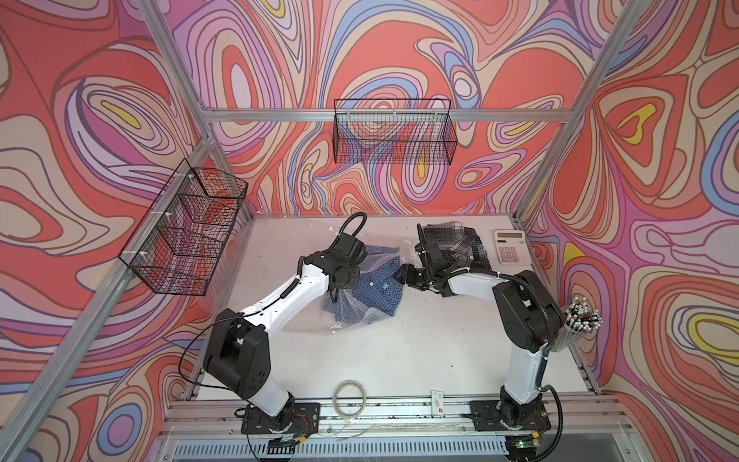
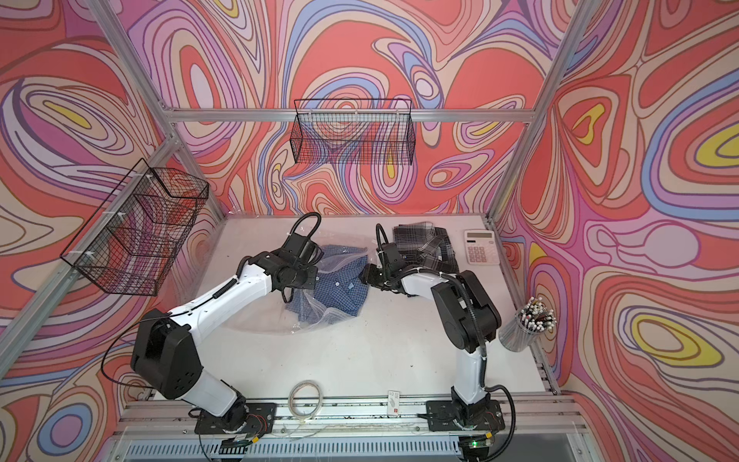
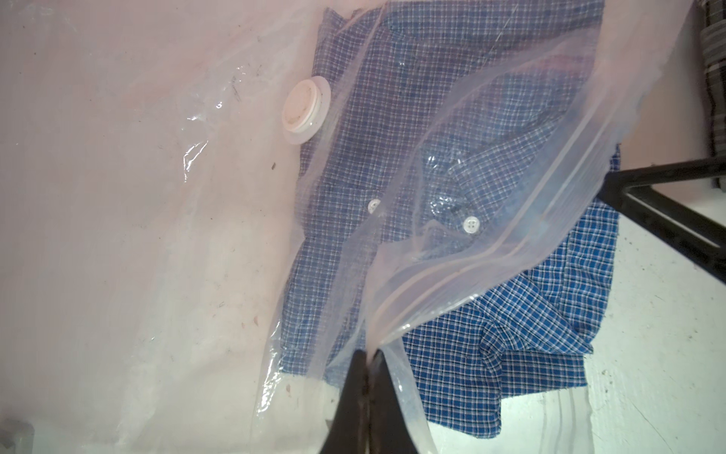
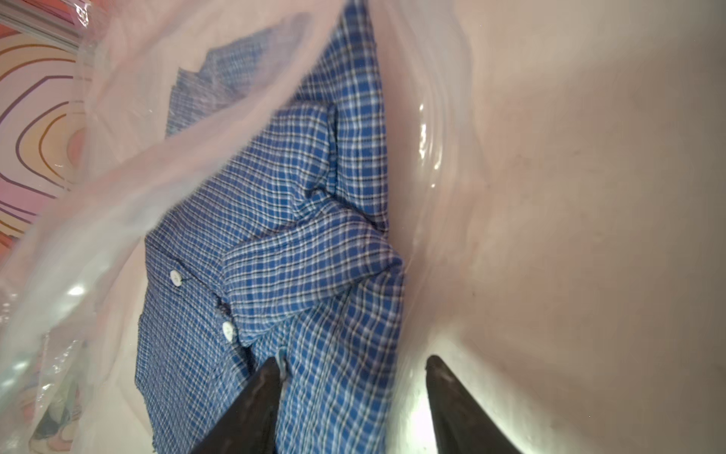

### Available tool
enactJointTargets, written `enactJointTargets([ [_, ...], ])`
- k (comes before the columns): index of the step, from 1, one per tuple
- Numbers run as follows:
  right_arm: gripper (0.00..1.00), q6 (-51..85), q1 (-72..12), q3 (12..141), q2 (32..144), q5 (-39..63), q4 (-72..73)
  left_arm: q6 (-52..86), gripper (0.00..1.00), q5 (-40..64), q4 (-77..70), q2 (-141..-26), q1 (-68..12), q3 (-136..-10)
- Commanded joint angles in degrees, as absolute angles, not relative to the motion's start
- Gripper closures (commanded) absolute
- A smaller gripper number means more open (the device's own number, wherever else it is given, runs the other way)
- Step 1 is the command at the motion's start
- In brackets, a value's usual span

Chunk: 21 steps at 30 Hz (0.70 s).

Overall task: Take the shirt out of the vacuum bag
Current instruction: Take out the shirt from the vacuum bag.

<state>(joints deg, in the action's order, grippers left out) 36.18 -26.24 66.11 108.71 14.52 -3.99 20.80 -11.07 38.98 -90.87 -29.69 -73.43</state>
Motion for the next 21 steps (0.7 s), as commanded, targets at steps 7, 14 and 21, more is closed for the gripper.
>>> enactJointTargets([
  [7,0.39,34.42,-26.52,68.28,111.55,15.41,-0.54,20.87,1.0,-11.03,40.12,-91.59,-30.69,-76.14],
  [14,0.39,35.68,-26.51,71.22,116.36,17.18,1.34,21.35,1.0,-11.8,40.44,-89.71,-30.76,-74.49],
  [21,0.38,37.39,-26.47,69.7,116.84,17.99,2.9,21.0,1.0,-12.1,40.7,-89.69,-30.76,-75.17],
])
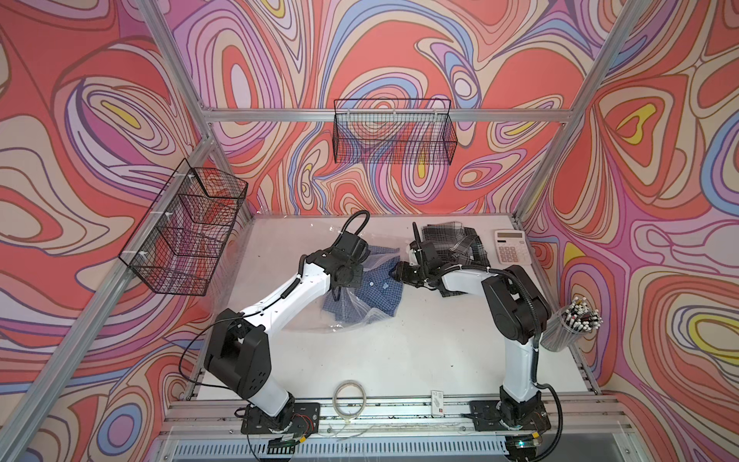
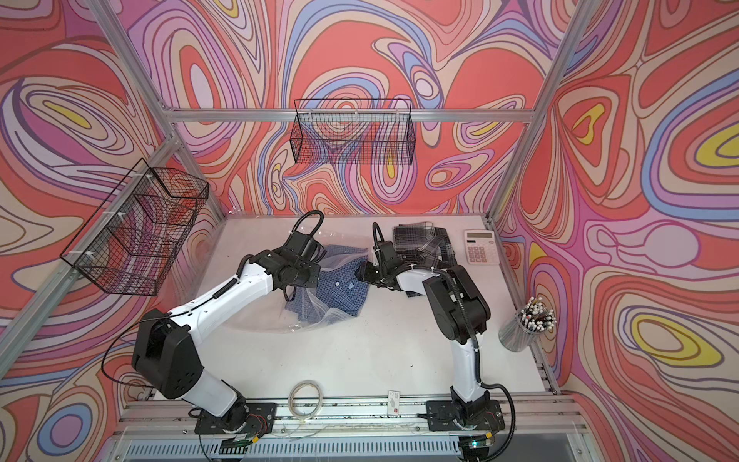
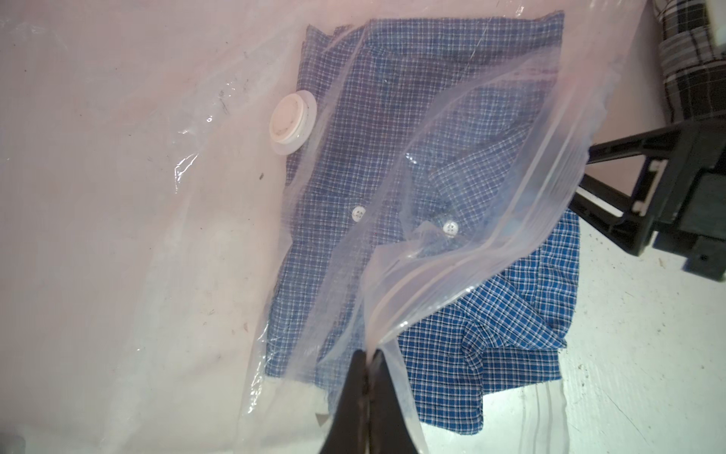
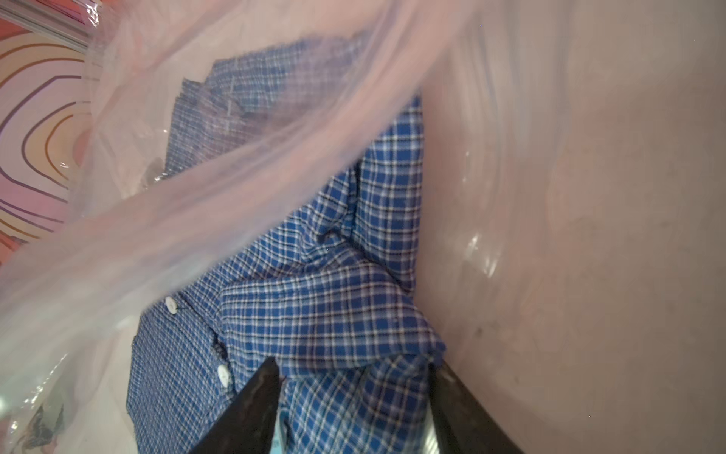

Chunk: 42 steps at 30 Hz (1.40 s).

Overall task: Take the shirt out of the vacuum bag
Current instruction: Take out the shirt from the vacuum bag.

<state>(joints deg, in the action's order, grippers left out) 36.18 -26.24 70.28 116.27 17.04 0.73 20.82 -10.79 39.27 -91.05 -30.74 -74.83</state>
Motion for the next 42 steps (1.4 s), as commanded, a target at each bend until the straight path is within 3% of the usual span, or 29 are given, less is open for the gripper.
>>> enactJointTargets([
  [1,0.38,37.52,-26.46,69.54,116.84,18.08,3.03,21.01,1.0,-12.0,40.75,-89.74,-30.76,-75.27],
  [19,0.46,49.97,-27.07,66.07,122.11,26.1,19.56,20.92,1.0,-10.63,40.27,-90.88,-31.05,-76.35],
  [23,0.53,53.87,-27.64,65.35,123.01,25.55,24.59,21.41,1.0,-10.56,39.68,-90.63,-31.07,-75.61],
  [29,0.73,57.07,-28.96,66.59,125.17,26.07,27.66,21.52,1.0,-10.41,39.23,-90.05,-31.11,-74.29],
  [37,0.68,58.27,-29.66,67.33,126.55,25.0,28.58,21.51,1.0,-10.46,38.78,-89.62,-31.11,-73.64],
  [42,0.95,57.9,-29.68,67.23,126.1,23.86,27.61,21.17,1.0,-10.8,38.49,-89.74,-31.11,-73.49],
])
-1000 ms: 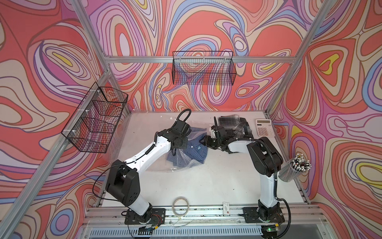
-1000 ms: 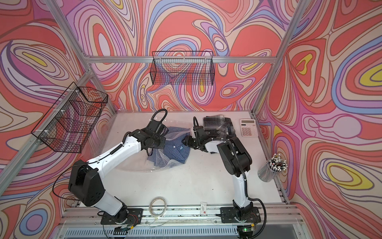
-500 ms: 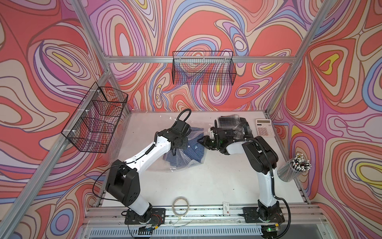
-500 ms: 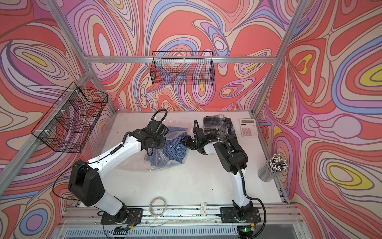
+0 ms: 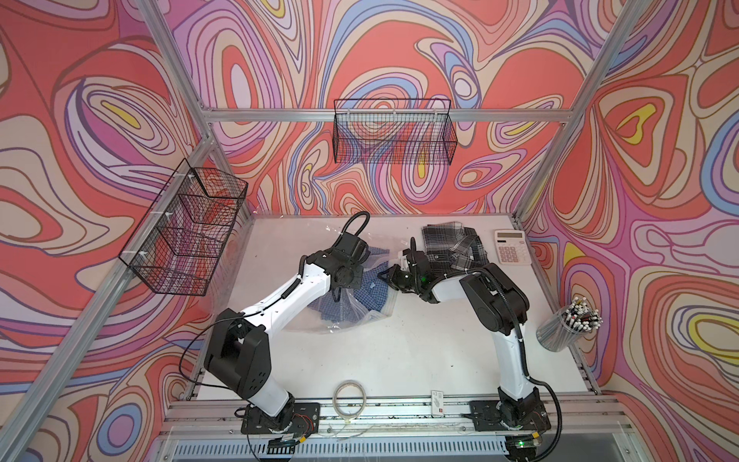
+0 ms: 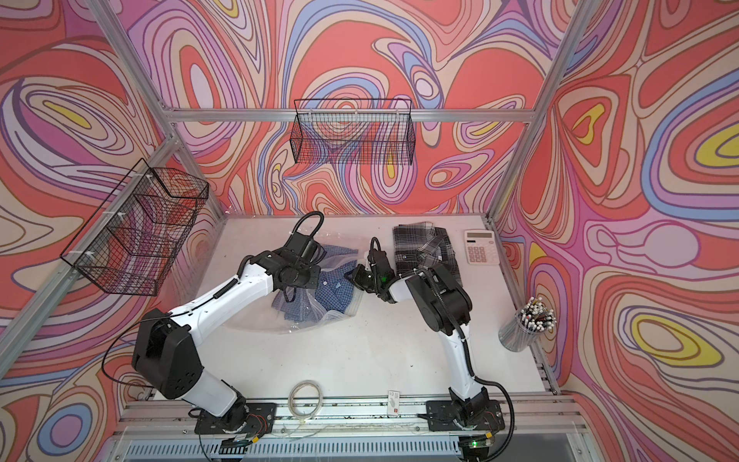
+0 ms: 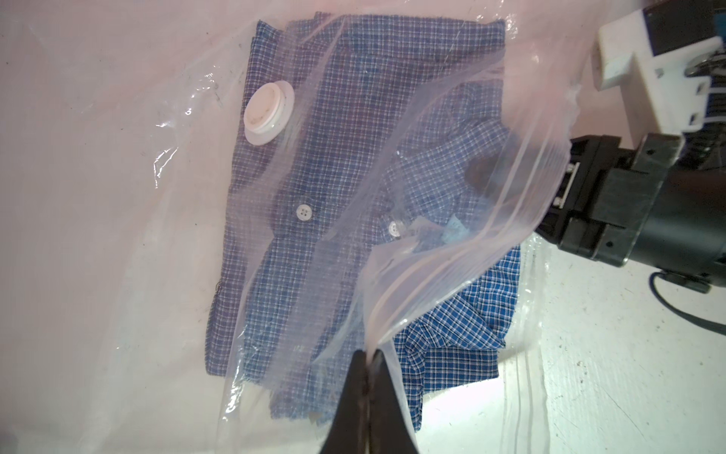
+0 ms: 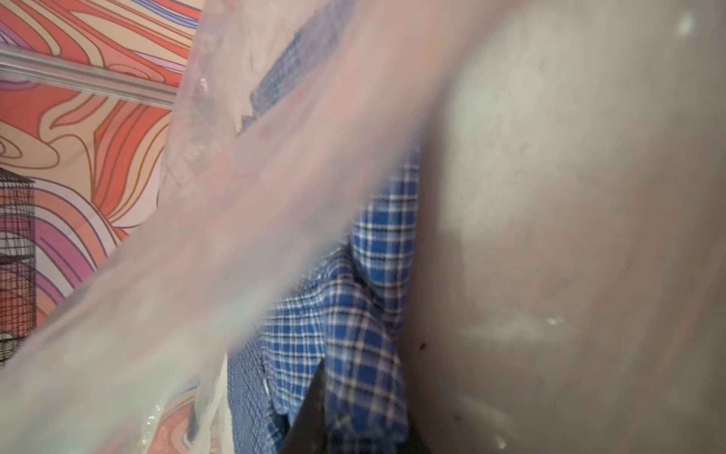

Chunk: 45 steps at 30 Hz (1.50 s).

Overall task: Take the shirt out of the vacuum bag
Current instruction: Take out the shirt from the vacuum bag.

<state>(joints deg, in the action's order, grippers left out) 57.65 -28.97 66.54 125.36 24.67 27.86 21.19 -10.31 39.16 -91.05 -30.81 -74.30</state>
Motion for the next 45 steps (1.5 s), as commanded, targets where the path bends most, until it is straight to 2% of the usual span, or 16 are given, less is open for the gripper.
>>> enactJointTargets([
  [1,0.99,57.26,-29.68,67.36,125.38,23.54,26.5,21.12,1.0,-10.97,38.34,-89.78,-31.11,-73.25],
  [14,1.0,43.07,-28.91,73.13,113.6,19.71,-4.82,20.13,1.0,-12.39,37.01,-91.3,-31.07,-72.07],
  [23,1.0,40.32,-23.65,70.49,107.0,19.1,-12.82,20.21,1.0,-12.31,36.39,-92.55,-31.1,-71.9],
  [27,1.0,37.56,-20.97,74.84,107.04,20.22,-20.08,20.45,1.0,-12.03,35.81,-93.28,-31.13,-71.54],
  [32,1.0,36.39,-20.39,76.27,107.77,19.24,-21.62,21.08,1.0,-11.34,35.49,-93.95,-31.08,-71.36],
  [37,0.62,36.36,-20.28,71.06,108.85,22.06,-12.66,20.53,1.0,-11.64,36.02,-93.78,-31.06,-71.67],
  [39,0.51,36.65,-20.3,69.18,109.11,22.57,-8.88,20.39,1.0,-11.81,36.15,-93.56,-31.1,-71.8],
  [42,0.45,36.54,-20.21,67.88,109.85,22.59,-4.94,20.29,1.0,-11.69,36.32,-93.36,-31.04,-71.89],
  [45,0.44,36.64,-19.69,67.31,111.27,22.1,-1.99,20.48,1.0,-11.33,36.29,-93.34,-31.07,-71.89],
])
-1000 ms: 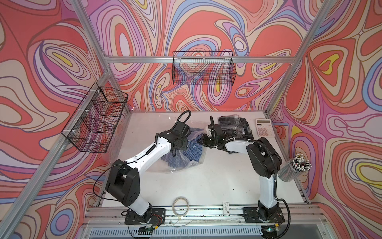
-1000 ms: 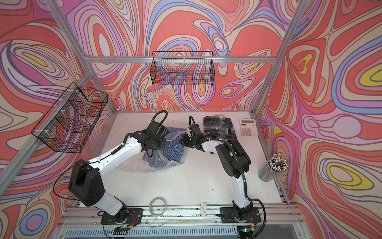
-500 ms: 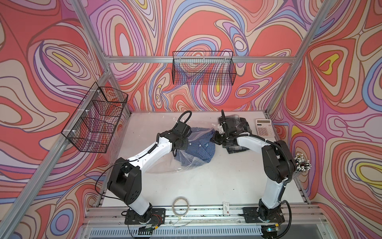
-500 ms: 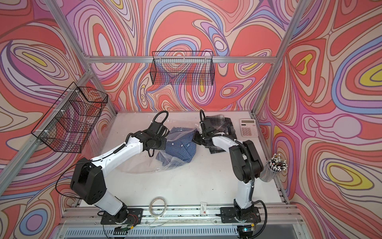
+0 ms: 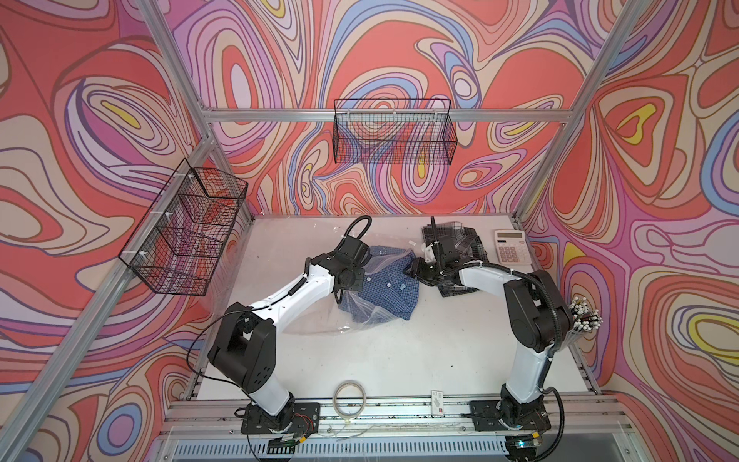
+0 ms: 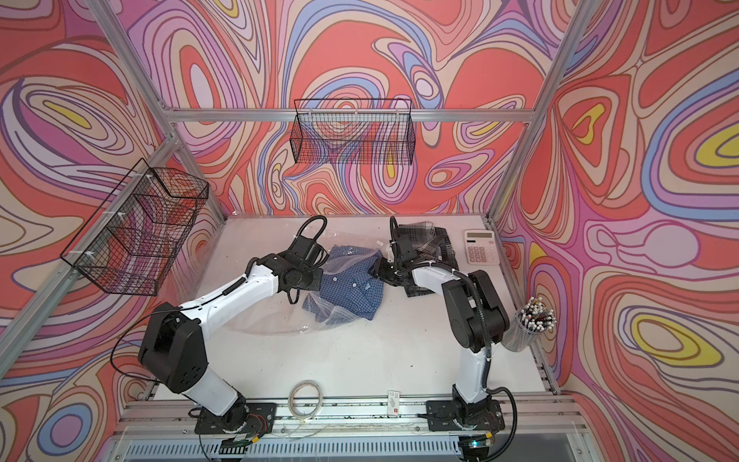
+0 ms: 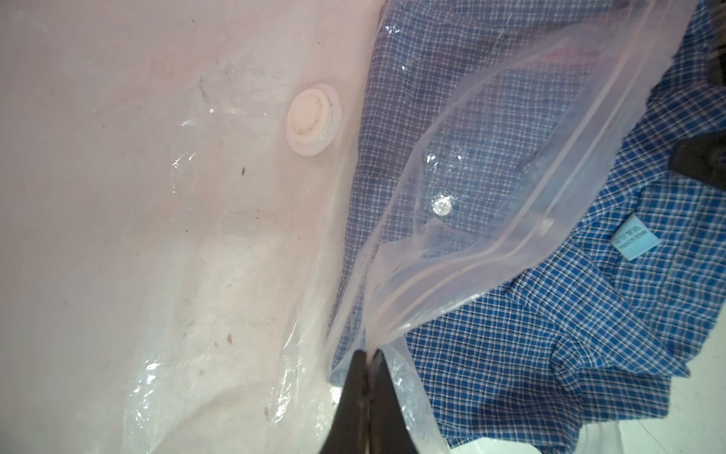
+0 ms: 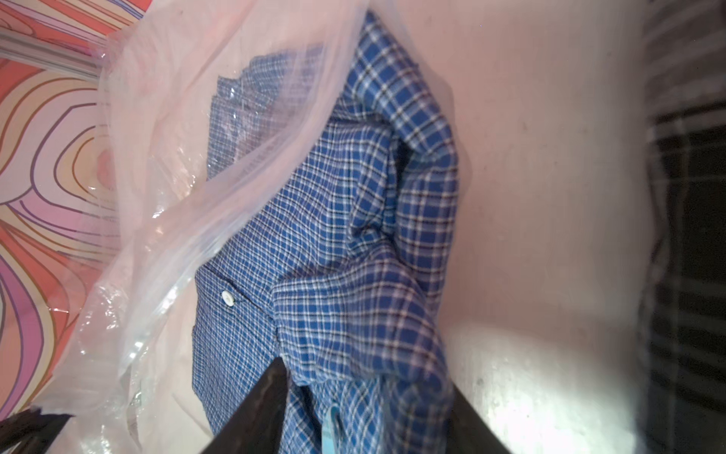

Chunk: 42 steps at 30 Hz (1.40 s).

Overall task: Take the shirt out of the vacuum bag
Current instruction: Take out the shirt from the vacuum bag.

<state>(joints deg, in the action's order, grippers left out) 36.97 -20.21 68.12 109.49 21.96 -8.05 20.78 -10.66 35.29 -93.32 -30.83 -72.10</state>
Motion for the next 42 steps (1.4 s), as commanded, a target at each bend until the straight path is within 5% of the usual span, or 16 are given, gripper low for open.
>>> enactJointTargets([
  [1,0.44,36.8,-19.48,67.32,111.84,22.09,-1.15,20.49,1.0,-11.26,36.3,-93.34,-31.05,-71.89],
  [12,0.59,41.16,-18.3,67.57,117.97,25.77,9.96,20.59,1.0,-10.7,36.6,-93.07,-31.04,-71.81],
  [24,1.0,40.71,-18.28,68.97,115.04,25.13,5.88,20.74,1.0,-11.15,35.95,-93.47,-31.09,-70.77],
  [42,1.0,33.11,-17.69,74.25,103.62,18.82,-22.12,20.92,1.0,-11.61,34.63,-96.48,-30.92,-70.74],
])
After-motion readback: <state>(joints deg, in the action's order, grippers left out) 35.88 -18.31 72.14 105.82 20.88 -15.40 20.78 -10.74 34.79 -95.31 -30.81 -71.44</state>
